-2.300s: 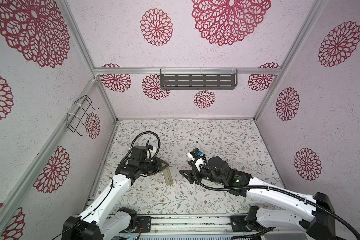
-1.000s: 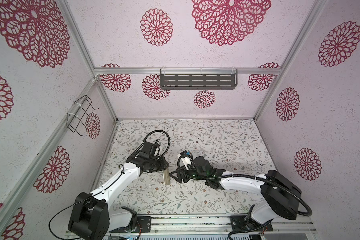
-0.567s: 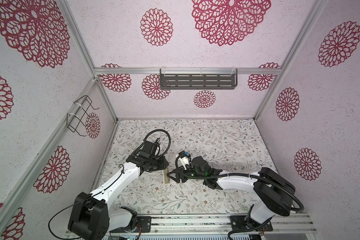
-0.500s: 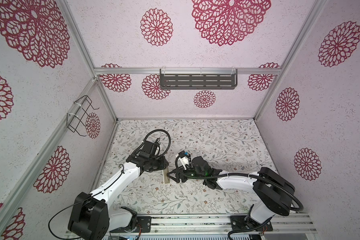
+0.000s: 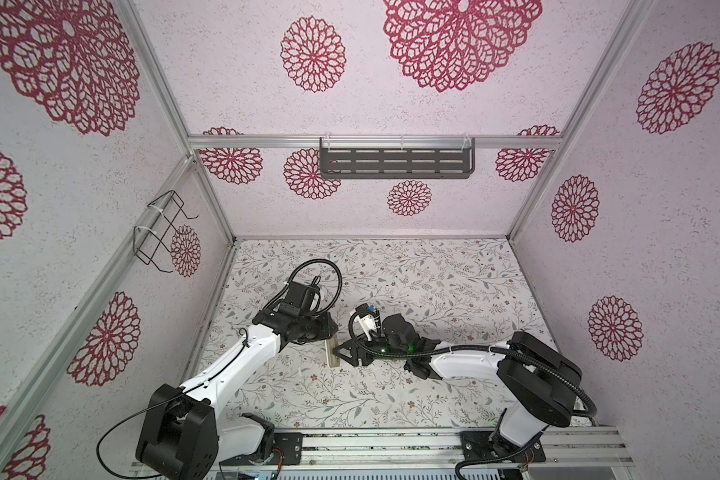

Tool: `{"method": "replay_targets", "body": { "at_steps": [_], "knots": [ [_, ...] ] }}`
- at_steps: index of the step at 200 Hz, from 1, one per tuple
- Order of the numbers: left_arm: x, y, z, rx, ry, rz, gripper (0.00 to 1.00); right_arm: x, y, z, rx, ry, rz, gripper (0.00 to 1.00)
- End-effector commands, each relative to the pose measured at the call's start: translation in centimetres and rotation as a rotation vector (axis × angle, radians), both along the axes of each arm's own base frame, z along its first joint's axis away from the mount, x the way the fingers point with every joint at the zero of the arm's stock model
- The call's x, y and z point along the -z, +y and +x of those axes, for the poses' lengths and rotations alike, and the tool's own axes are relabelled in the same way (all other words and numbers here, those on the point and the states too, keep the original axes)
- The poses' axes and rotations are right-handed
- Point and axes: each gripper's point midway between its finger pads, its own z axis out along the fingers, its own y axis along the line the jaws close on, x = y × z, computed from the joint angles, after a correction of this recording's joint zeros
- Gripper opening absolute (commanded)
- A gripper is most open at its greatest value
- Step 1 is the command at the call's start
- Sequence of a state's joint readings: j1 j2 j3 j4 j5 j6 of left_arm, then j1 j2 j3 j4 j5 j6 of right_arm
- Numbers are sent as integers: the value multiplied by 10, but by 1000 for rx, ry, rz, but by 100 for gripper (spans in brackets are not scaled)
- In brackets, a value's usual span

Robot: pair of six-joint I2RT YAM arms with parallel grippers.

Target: Load the batteries into the remote control

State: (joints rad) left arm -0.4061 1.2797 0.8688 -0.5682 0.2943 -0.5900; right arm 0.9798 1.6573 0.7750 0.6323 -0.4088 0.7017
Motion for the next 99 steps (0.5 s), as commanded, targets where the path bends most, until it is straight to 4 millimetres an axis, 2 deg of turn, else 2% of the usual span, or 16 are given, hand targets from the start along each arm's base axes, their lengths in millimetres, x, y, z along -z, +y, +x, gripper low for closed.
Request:
{"method": "replay_targets", "body": {
  "at_steps": [1, 99],
  "knots": [
    [-11, -3, 6, 19, -38, 5, 0, -10, 5, 1, -15, -6, 46, 63],
    [-11, -4, 7, 18, -39, 4, 0, -7, 11, -5, -48, -4, 33, 58]
  ]
}}
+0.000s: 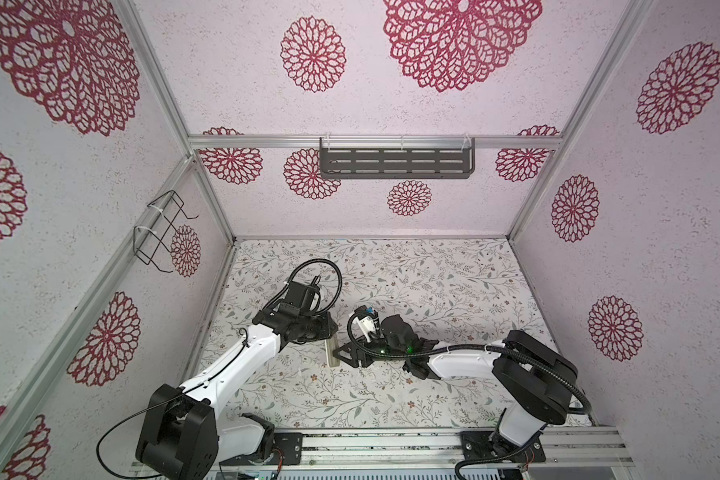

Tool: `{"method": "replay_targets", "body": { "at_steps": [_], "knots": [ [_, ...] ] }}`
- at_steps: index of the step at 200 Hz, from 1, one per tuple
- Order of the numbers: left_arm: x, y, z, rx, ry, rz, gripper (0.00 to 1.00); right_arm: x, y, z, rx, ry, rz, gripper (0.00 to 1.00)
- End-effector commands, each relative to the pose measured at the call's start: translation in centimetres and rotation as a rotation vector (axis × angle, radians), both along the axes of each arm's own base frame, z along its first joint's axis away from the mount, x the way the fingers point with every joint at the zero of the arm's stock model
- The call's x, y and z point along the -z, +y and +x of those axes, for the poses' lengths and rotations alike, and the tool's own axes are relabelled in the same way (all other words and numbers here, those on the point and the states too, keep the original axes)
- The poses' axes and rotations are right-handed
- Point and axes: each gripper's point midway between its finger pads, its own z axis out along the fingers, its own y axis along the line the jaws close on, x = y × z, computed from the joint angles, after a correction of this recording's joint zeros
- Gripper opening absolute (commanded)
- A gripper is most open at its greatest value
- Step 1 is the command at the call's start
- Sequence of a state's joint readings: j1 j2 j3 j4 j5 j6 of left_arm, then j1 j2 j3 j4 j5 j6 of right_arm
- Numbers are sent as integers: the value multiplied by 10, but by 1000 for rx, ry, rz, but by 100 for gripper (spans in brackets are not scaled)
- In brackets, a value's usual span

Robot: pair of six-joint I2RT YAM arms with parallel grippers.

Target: Load the batteries into the remote control

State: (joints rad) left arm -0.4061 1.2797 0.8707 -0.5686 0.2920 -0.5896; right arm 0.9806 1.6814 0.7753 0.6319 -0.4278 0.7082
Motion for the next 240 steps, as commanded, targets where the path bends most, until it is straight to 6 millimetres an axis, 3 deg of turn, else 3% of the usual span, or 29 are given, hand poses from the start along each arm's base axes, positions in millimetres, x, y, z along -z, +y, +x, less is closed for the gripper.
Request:
{"method": "replay_targets", "body": {
  "at_steps": [1, 38, 119, 240],
  "knots": [
    [-11, -4, 7, 20, -37, 3, 0, -17, 10, -2, -31, -29, 49, 58],
    [-11, -4, 7, 20, -38, 4, 0, -16, 12, -4, -41, -28, 47, 49],
    [-12, -4, 8, 20, -40, 1, 0, -19, 16, -7, -59, -26, 49, 47],
    [-13, -5, 8, 21, -40, -8, 0, -20, 18, -7, -64, -25, 52, 35]
  ]
}}
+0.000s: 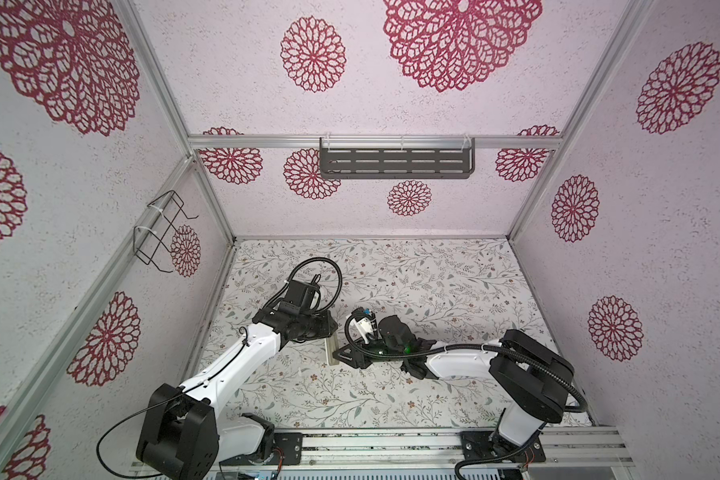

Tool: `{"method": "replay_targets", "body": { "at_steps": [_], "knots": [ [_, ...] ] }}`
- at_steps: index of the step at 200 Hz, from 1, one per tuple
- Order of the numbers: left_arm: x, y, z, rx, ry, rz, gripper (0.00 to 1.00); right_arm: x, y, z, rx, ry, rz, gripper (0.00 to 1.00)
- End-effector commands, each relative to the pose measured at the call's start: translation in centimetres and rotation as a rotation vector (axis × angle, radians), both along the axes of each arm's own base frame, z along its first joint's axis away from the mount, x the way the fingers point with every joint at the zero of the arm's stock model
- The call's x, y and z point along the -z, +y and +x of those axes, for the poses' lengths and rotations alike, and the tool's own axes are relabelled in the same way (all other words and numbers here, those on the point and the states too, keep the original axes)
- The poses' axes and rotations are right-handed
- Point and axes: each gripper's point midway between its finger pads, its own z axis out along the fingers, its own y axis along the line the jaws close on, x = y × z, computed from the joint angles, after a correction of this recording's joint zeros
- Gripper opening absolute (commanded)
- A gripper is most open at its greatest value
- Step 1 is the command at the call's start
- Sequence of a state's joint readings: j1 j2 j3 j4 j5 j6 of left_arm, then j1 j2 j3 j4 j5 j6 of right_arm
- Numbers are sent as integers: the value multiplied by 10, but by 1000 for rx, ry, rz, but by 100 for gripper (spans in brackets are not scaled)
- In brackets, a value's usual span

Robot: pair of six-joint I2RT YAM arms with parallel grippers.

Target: Load the batteries into the remote control

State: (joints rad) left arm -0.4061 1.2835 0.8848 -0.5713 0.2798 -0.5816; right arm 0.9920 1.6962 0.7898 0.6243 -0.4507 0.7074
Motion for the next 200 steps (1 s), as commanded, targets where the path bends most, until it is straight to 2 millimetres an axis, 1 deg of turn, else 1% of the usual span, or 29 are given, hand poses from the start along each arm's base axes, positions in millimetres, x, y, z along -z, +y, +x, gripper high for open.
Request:
{"method": "replay_targets", "body": {
  "at_steps": [1, 132, 200],
  "knots": [
    [-9, -6, 5, 22, -26, -17, 0, -22, 12, 1, -30, -34, 53, 35],
    [-9, -6, 5, 20, -26, -18, 0, -22, 13, -1, -37, -33, 60, 32],
    [-9, -5, 5, 18, -26, -18, 0, -23, 13, -1, -39, -31, 65, 27]
  ]
}}
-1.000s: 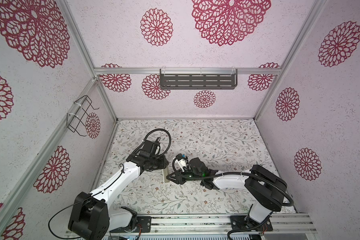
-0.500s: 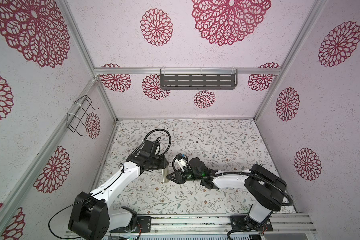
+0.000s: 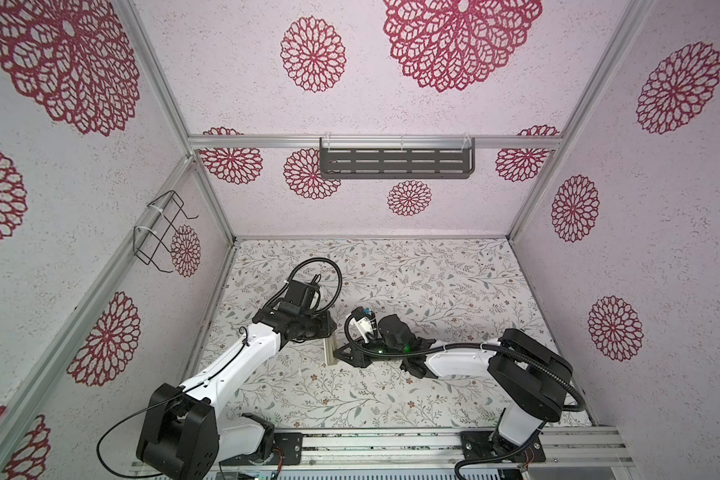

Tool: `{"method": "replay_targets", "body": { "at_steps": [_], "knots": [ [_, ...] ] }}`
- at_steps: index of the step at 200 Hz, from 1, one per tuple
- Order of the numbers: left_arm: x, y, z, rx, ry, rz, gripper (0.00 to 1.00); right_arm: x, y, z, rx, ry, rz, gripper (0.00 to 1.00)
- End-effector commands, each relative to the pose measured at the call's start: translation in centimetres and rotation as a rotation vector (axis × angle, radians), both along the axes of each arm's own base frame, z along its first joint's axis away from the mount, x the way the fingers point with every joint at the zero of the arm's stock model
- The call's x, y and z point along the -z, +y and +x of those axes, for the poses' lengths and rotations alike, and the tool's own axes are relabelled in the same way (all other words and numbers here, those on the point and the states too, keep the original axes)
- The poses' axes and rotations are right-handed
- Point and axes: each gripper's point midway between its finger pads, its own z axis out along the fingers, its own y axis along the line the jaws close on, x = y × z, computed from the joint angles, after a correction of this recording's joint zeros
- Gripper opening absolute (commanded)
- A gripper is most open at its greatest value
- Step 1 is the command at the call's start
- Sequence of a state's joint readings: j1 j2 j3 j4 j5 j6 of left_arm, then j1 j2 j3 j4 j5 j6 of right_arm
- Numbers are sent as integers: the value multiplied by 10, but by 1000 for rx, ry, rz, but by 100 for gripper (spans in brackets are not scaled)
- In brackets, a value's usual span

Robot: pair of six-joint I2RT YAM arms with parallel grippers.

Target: Load the batteries into the remote control

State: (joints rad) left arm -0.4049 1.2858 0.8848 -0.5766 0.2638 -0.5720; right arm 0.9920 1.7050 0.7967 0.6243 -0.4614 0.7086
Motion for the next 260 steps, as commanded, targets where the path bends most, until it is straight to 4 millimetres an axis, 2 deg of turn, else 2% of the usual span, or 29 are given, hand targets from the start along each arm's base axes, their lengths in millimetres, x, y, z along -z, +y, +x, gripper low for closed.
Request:
{"method": "replay_targets", "body": {
  "at_steps": [1, 74, 148, 260],
  "knots": [
    [-11, -8, 5, 21, -24, -36, 0, -24, 11, 0, -29, -36, 66, 27],
    [-12, -8, 5, 20, -25, -36, 0, -26, 9, 0, -25, -41, 66, 27],
    [-12, -9, 4, 26, -25, -43, 0, -24, 5, 1, -7, -43, 47, 43],
    [-21, -16, 5, 41, -47, -100, 0, -27, 9, -3, -38, -40, 66, 36]
  ]
}}
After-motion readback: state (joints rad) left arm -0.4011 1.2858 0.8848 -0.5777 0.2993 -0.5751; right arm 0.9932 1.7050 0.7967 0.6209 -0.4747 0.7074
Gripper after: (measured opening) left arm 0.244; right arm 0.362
